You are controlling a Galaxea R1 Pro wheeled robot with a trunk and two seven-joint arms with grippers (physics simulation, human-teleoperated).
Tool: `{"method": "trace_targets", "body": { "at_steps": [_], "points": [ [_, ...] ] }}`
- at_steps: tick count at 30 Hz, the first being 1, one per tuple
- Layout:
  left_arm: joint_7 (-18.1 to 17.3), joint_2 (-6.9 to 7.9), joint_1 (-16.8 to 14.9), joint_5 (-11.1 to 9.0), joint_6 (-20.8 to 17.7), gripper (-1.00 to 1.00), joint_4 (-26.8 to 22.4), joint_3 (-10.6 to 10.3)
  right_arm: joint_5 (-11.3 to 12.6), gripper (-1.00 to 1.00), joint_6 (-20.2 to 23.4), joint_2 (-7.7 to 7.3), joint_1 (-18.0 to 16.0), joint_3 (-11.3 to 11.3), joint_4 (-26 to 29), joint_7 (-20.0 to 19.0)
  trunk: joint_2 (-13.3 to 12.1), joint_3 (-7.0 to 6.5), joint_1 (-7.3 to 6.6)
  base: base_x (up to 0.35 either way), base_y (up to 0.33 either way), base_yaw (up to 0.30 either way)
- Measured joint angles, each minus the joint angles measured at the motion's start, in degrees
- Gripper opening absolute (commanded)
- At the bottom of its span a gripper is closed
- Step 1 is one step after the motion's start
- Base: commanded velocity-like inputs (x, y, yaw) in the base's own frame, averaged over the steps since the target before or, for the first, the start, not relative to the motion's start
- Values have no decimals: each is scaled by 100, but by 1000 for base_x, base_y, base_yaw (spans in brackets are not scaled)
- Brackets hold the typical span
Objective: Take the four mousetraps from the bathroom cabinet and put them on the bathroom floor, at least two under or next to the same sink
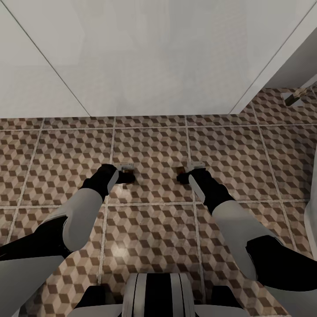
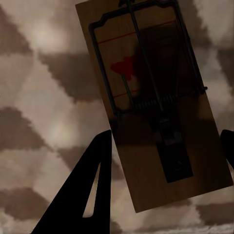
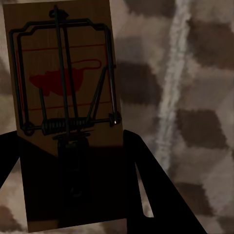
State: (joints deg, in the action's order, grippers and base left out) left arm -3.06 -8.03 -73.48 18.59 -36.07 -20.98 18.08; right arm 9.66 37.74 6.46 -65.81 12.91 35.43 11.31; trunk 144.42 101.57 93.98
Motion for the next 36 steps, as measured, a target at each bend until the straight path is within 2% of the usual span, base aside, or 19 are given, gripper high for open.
{"method": "trace_targets", "body": {
  "at_steps": [6,10,16,19,26,36],
  "points": [
    [-6,18,40,1,259,-100,7,-7,-5,-100,-51,0,0,-1,-52,0,0,0,0,0,0,0],
    [-7,88,50,6,481,-100,156,-8,-7,-100,-305,0,0,70,-209,1,0,0,0,0,0,0],
    [-83,183,53,8,567,-100,289,-6,0,-100,-646,-2,1,543,-381,6,0,0,0,0,0,0],
    [-221,242,53,8,581,-100,302,-2,0,-100,-682,-3,1,606,-395,7,0,0,0,0,0,0],
    [-380,316,53,7,862,-100,323,-4,-1,-100,-769,-8,1,646,-403,10,0,0,0,0,0,0],
    [-403,334,53,4,918,-100,295,-4,3,-100,-846,-10,1,627,-403,11,0,0,0,0,0,0]
  ]
}}
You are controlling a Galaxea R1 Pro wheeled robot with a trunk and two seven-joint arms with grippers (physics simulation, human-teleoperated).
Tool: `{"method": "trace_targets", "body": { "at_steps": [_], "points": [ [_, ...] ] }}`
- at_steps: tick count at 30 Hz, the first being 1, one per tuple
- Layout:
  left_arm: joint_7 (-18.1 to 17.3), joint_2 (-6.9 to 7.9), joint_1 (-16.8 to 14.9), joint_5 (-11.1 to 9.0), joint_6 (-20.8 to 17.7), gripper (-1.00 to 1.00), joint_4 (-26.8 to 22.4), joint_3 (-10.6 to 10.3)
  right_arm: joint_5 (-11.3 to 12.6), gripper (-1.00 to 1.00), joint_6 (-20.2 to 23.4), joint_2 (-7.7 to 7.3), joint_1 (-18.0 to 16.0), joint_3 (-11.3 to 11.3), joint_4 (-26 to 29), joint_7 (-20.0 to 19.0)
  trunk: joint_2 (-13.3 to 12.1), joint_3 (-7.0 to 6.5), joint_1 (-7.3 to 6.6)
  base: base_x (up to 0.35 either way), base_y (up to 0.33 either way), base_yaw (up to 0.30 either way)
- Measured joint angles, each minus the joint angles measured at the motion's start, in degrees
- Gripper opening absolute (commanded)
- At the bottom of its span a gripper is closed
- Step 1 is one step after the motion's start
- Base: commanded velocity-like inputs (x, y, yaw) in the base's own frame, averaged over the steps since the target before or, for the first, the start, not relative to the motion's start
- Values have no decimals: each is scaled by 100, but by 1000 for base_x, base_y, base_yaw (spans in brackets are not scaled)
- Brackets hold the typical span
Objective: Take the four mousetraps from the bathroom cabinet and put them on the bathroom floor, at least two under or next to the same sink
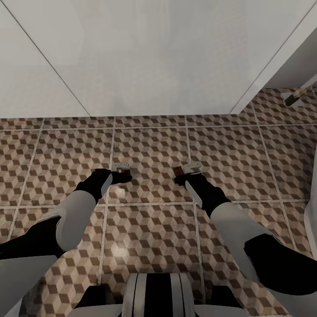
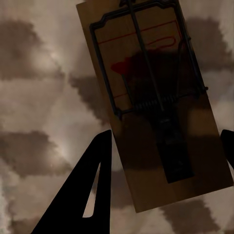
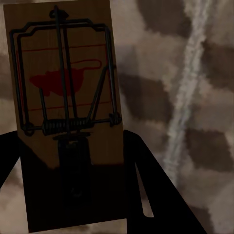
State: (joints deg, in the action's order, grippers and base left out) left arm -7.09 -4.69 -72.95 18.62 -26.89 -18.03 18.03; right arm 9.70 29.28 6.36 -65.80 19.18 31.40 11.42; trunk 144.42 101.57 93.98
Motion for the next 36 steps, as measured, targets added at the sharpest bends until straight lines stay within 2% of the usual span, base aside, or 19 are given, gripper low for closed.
{"method": "trace_targets", "body": {
  "at_steps": [25,36],
  "points": [
    [4,-1,0,-6,-7,-100,-16,0,5,-100,-35,-23,-9,-46,-31,18,0,0,0,0,0,0],
    [6,-1,0,-6,-7,-100,-12,0,5,-100,-252,-24,-9,-42,-61,18,0,0,0,4,0,0]
  ]
}}
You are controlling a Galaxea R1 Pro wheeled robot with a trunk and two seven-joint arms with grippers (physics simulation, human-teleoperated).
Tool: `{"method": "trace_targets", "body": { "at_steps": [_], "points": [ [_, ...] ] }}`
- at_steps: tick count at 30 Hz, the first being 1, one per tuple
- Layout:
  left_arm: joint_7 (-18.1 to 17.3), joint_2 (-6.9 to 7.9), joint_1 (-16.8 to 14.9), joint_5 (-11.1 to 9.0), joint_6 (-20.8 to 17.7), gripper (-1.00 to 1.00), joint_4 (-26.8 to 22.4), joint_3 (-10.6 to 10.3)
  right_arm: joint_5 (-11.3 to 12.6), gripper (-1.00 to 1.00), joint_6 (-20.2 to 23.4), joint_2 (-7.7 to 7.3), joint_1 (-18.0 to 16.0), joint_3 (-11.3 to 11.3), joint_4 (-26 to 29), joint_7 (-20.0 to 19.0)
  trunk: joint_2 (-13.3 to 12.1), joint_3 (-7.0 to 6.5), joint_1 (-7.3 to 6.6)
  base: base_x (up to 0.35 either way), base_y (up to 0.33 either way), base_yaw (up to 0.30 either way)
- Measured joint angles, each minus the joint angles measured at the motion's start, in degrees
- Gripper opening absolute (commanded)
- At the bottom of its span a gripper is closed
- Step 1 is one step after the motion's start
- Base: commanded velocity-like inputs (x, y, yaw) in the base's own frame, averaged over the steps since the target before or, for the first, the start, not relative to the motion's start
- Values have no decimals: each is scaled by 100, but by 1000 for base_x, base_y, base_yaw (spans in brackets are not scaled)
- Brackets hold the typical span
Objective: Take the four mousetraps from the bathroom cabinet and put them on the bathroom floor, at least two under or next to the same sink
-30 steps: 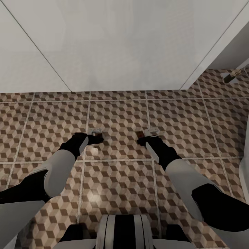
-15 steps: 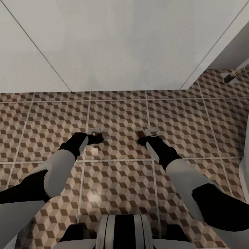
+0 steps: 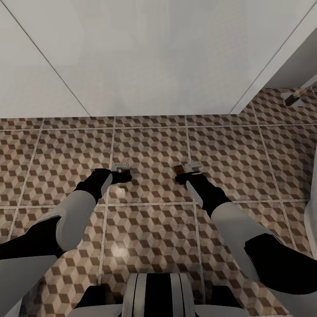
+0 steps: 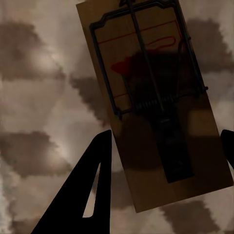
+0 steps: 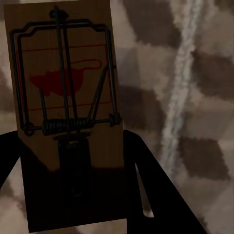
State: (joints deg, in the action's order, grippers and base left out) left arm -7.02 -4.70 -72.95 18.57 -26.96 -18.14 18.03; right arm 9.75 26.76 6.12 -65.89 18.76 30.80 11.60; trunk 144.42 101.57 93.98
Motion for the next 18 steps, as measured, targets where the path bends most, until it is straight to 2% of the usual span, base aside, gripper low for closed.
{"method": "trace_targets", "body": {
  "at_steps": [11,18],
  "points": [
    [0,0,0,0,0,-100,1,0,6,-100,-18,0,0,0,-22,-1,0,0,-2,188,0,0],
    [0,0,0,0,0,-100,4,0,1,-100,-24,0,0,4,-29,-7,0,0,0,46,0,0]
  ]
}}
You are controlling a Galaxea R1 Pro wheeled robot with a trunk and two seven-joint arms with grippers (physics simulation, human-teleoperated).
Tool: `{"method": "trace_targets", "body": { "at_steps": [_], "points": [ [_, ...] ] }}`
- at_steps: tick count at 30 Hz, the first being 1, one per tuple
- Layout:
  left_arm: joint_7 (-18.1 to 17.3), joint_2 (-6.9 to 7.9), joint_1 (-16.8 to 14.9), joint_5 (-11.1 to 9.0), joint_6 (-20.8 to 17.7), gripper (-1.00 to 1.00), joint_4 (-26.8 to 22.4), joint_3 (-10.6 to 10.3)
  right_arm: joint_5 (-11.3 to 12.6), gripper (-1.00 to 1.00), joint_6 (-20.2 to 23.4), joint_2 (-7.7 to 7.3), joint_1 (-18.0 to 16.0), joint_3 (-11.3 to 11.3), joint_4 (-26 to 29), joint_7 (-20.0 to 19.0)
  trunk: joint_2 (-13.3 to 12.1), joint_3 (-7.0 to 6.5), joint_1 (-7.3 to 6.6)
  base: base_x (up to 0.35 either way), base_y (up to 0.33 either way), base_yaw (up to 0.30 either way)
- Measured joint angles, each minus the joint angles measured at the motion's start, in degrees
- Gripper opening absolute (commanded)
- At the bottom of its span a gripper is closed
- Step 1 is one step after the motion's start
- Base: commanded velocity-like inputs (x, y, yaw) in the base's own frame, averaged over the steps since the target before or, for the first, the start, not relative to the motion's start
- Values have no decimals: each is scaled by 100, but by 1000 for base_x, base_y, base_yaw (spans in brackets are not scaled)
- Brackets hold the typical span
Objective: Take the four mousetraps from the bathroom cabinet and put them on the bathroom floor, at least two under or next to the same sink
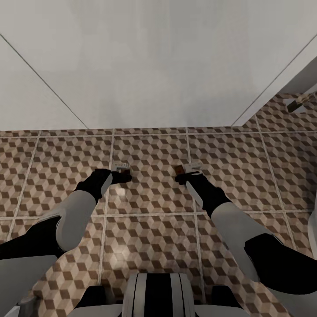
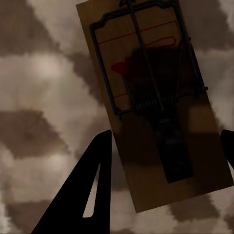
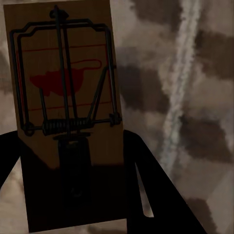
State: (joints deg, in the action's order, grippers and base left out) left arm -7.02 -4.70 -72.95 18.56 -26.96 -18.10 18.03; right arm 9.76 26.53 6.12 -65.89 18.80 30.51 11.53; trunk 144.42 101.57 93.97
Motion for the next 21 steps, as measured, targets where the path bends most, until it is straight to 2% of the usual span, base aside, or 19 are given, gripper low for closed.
{"method": "trace_targets", "body": {
  "at_steps": [15,21],
  "points": [
    [0,0,0,0,0,-100,14,0,-1,-100,-1,0,0,34,-5,-2,0,0,0,3,0,0],
    [0,0,0,1,0,-100,15,0,-2,-100,-1,0,0,33,-37,-2,0,0,-2,175,0,0]
  ]
}}
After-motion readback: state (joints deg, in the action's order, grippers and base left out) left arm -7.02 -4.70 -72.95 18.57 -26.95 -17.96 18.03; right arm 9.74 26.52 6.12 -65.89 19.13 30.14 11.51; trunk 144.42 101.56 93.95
